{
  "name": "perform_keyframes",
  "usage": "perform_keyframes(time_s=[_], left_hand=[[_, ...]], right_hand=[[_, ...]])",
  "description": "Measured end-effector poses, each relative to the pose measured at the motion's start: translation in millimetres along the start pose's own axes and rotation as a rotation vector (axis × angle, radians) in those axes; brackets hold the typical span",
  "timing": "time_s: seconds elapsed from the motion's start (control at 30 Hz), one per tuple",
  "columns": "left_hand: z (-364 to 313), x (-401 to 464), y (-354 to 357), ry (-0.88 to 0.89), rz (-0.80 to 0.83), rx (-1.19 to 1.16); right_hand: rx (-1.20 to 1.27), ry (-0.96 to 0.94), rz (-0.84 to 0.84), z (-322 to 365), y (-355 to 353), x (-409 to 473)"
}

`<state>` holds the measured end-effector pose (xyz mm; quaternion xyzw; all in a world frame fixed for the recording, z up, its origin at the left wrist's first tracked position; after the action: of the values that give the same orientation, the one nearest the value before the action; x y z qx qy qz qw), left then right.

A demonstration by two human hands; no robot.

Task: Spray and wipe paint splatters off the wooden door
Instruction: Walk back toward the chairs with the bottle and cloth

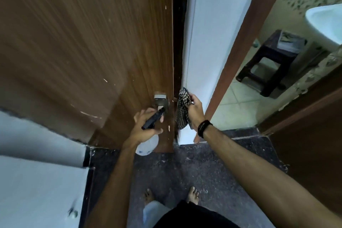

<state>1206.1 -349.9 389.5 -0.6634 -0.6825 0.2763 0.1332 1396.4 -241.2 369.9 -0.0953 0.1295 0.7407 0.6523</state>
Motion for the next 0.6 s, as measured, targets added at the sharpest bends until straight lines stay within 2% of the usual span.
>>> perform_keyframes(time_s=[0.1, 0.2, 0.27, 0.3, 0.37, 0.5, 0.6], left_hand=[[-16, -39, 17, -0.030, -0.201, -0.038], [-18, -78, 45, 0.073, -0.455, -0.012], [-24, -104, 70, 0.097, -0.554, -0.016], [-28, -117, 84, 0.121, -0.564, -0.064], [-40, -138, 115, 0.143, -0.480, -0.203], [-54, -152, 162, -0.122, -0.343, -0.401], [-58, -156, 180, -0.209, -0.369, -0.452]], right_hand=[[0.011, -0.002, 0.089, 11, 3, -12], [-0.061, -0.044, 0.236, 19, 11, -26], [-0.130, -0.070, 0.301, 12, 15, -40], [-0.134, -0.065, 0.324, 10, 16, -50], [-0.130, -0.054, 0.361, 5, 13, -67], [-0.183, -0.048, 0.435, -4, 0, -94], [-0.238, -0.055, 0.456, -17, -14, -96]])
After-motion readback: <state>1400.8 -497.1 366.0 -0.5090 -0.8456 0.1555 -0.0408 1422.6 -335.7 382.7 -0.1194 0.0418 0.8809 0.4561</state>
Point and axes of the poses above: each hand's wrist, its own x-axis towards the middle knuckle, its own y-axis out of the palm, z = x × y, the point moved 1 cm from there along x, towards the middle knuckle, and after that the axes turned 1 degree about -y, right-handed, at the moved point
